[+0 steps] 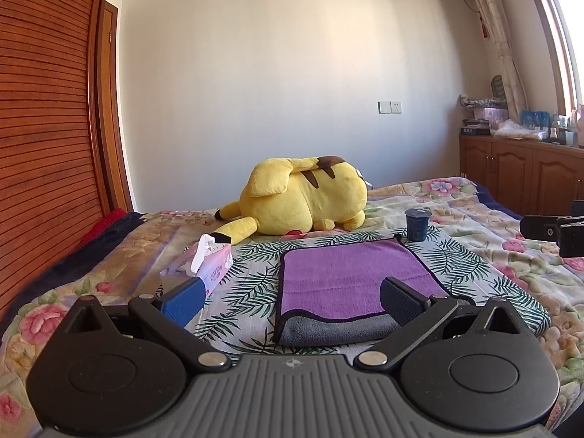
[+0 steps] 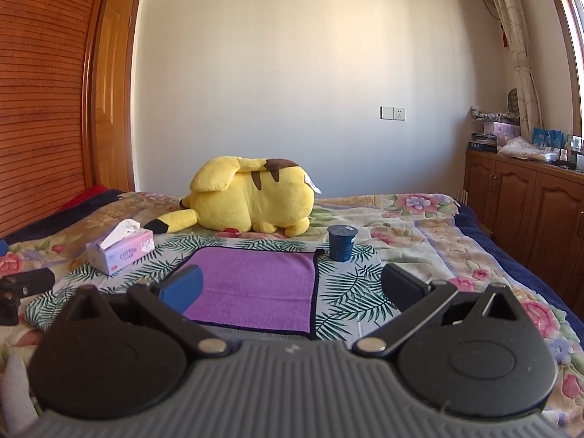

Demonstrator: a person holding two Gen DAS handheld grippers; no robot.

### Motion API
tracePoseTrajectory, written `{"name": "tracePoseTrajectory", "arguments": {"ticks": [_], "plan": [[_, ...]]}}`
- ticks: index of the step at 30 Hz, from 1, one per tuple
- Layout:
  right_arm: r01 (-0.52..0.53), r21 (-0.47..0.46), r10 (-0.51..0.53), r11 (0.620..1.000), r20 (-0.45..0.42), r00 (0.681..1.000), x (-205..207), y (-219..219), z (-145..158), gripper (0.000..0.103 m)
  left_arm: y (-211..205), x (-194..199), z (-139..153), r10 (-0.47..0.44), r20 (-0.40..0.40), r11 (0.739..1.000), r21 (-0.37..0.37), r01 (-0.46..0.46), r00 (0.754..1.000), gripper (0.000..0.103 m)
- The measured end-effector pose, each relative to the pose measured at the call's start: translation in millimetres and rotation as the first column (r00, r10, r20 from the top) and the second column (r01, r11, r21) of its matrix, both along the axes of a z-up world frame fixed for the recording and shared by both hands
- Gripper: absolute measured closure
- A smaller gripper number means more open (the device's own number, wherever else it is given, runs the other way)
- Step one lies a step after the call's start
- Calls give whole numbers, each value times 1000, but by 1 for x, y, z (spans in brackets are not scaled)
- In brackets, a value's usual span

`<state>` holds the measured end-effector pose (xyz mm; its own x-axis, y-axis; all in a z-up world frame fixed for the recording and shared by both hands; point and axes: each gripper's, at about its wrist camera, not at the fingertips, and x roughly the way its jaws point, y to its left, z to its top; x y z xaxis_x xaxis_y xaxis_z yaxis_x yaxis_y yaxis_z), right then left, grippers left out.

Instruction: Fold towel

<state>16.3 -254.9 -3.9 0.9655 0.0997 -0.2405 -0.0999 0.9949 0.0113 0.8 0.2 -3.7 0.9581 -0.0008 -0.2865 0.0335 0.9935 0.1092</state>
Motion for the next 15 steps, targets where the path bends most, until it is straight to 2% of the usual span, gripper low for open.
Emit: {"name": "tracePoseTrajectory", "arguments": {"ticks": [15], "plan": [[-7, -16, 6, 1000, -41, 999, 11, 4, -2, 0, -8, 6, -1, -22, -38, 999, 27, 23, 999, 16]]}}
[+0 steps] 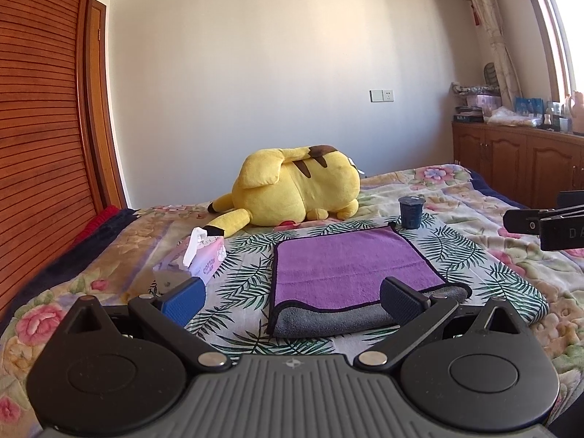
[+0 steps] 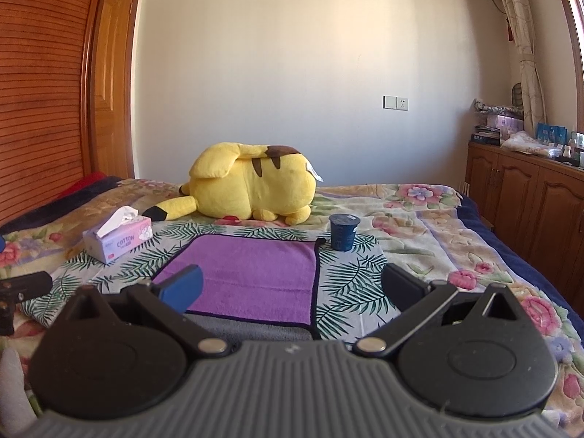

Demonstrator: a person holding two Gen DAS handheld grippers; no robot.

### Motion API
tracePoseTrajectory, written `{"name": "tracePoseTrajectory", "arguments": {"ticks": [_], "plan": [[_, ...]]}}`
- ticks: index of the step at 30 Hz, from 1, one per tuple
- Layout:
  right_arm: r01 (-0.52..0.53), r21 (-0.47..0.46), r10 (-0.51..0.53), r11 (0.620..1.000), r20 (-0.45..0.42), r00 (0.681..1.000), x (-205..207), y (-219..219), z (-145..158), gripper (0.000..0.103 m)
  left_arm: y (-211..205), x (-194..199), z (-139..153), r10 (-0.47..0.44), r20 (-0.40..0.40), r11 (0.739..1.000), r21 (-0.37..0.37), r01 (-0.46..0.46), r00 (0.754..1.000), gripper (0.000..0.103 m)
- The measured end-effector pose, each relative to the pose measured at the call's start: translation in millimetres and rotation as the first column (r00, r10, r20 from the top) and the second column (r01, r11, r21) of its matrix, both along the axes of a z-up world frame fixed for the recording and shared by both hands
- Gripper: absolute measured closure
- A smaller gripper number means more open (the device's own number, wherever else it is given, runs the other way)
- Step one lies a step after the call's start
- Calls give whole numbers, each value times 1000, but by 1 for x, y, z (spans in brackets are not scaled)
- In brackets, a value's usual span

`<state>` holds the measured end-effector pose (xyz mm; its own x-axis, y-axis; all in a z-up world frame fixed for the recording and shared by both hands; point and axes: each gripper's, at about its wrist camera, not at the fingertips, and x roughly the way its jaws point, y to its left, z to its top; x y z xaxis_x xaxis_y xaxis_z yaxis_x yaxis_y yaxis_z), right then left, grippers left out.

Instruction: Fold towel

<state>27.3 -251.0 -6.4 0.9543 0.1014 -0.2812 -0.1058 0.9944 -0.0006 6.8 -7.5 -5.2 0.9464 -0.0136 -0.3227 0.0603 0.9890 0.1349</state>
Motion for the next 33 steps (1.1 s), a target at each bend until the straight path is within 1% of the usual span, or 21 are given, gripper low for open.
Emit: {"name": "tracePoseTrajectory", "arguments": {"ticks": [8, 21, 26, 30, 31, 33], "plan": [[-14, -26, 13, 1000, -41, 999, 13, 4, -5, 0, -7, 7, -6, -22, -43, 999, 23, 23, 999, 16], [-57, -54, 52, 997, -90, 995, 27, 10, -11, 0, -7, 20, -11, -64, -94, 998, 8, 65, 994, 16], [-71, -76, 60, 995, -131, 990, 40, 11, -17, 0, -7, 27, -12, -72, -105, 997, 18, 74, 992, 16], [-87, -80, 73, 993, -164, 984, 48, 12, -22, 0, -7, 34, -14, -76, -126, 997, 16, 79, 989, 24], [-92, -82, 76, 992, -172, 982, 50, 13, -23, 0, -7, 37, -14, -80, -139, 997, 4, 81, 987, 26], [-103, -89, 85, 991, -185, 979, 53, 14, -25, 0, -4, 42, -14, -89, -163, 996, -30, 85, 983, 26]]}}
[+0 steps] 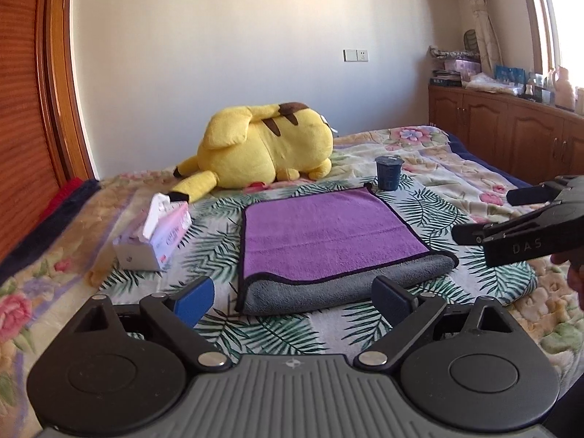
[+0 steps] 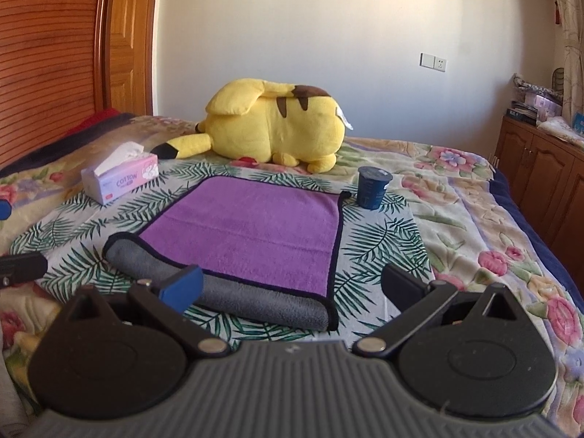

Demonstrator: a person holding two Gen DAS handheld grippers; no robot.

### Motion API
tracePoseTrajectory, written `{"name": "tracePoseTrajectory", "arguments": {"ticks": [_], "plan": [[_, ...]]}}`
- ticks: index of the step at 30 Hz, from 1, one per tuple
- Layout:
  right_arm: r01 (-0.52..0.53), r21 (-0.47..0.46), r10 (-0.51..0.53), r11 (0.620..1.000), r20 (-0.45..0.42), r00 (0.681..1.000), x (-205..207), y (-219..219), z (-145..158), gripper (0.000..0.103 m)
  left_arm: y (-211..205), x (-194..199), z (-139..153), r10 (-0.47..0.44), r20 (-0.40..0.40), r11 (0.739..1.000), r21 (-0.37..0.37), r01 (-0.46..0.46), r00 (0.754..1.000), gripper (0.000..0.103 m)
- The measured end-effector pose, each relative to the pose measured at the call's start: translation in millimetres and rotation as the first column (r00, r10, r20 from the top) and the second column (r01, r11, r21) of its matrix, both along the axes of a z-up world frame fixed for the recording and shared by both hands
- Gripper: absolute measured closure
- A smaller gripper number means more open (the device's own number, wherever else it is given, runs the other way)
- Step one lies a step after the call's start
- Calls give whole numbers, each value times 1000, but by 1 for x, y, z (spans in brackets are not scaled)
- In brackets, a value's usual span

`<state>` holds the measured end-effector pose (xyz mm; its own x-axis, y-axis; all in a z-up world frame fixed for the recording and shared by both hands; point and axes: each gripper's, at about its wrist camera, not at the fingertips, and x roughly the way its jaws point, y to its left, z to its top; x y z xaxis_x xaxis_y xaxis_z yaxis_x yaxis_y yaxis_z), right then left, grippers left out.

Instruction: Fold towel

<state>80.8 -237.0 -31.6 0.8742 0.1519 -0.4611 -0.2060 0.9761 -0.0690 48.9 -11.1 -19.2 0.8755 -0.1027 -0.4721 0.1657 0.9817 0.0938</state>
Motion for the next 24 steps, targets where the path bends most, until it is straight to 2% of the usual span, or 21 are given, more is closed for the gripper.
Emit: {"name": "tracePoseTrajectory", "arguments": {"ticks": [9, 18, 21, 24], "plan": [[-40, -28, 39, 999, -40, 998, 18, 3, -7, 0, 11, 24, -1, 18, -38, 999, -27, -19, 999, 26], [-70, -5, 70, 998, -106, 992, 41, -1, -15, 1, 15, 53, -12, 18, -71, 1000, 19, -17, 997, 32], [-81, 10, 81, 997, -134, 988, 48, -4, -18, 14, 18, 63, -17, 21, -92, 1000, 16, -19, 996, 39], [-94, 18, 95, 995, -160, 982, 55, -6, -21, 16, 21, 72, -21, 19, -116, 1000, 8, -18, 993, 45]]}}
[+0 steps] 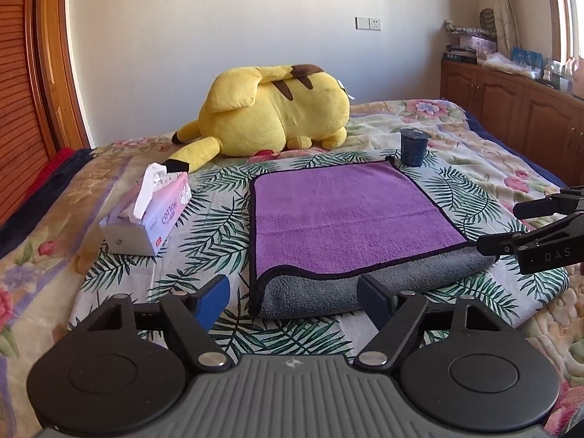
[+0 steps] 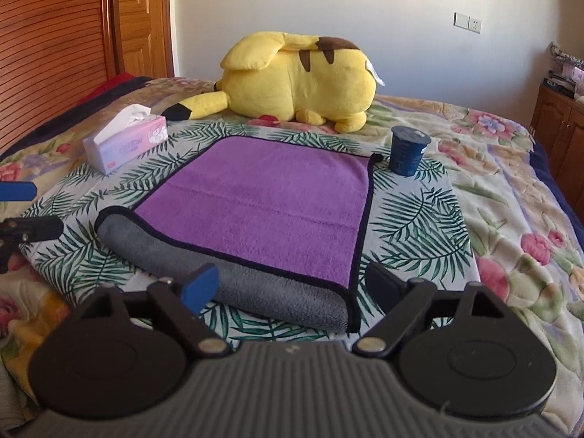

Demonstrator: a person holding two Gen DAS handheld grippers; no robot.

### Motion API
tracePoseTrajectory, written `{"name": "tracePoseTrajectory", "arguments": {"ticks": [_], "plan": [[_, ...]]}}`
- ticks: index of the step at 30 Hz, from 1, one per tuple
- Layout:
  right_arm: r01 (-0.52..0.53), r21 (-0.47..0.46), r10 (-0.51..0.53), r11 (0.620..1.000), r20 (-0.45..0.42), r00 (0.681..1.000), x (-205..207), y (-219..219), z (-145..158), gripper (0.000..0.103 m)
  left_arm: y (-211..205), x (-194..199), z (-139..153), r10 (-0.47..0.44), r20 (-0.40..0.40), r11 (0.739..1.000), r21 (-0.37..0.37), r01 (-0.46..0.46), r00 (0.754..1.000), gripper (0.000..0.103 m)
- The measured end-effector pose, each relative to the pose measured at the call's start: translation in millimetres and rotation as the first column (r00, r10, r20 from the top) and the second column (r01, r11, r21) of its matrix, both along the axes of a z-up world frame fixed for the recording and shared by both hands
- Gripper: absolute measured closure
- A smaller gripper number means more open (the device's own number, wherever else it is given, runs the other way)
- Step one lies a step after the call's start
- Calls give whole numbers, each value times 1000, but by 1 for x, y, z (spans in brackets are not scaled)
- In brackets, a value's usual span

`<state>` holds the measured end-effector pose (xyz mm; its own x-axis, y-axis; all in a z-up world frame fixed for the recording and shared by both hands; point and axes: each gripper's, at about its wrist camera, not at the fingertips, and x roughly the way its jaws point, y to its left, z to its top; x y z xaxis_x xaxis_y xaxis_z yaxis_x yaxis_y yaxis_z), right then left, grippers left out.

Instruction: Fold towel

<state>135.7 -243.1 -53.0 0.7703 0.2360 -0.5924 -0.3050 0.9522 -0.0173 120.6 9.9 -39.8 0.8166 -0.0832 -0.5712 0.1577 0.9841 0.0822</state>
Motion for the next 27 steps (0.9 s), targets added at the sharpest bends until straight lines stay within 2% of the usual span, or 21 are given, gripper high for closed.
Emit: {"name": "tracePoseTrajectory", "arguments": {"ticks": [7, 16, 21, 24, 27], "plan": [[-14, 20, 15, 1000, -48, 999, 15, -5, -6, 23, 4, 16, -9, -11, -28, 1000, 0, 11, 1000, 56], [-8, 28, 11, 1000, -101, 995, 33, -12, -16, 33, 14, 42, -21, 18, -42, 1000, -12, -19, 999, 63], [6, 39, 0, 999, -133, 991, 42, -19, -21, 35, 25, 57, -28, 36, -63, 999, -36, -38, 997, 68], [-3, 58, 12, 998, -163, 986, 45, -23, -24, 35, 28, 63, -30, 21, -74, 998, -51, -25, 997, 77], [-3, 59, 14, 998, -189, 982, 49, -24, -29, 35, 29, 67, -32, 13, -76, 998, -55, -18, 997, 80]]}}
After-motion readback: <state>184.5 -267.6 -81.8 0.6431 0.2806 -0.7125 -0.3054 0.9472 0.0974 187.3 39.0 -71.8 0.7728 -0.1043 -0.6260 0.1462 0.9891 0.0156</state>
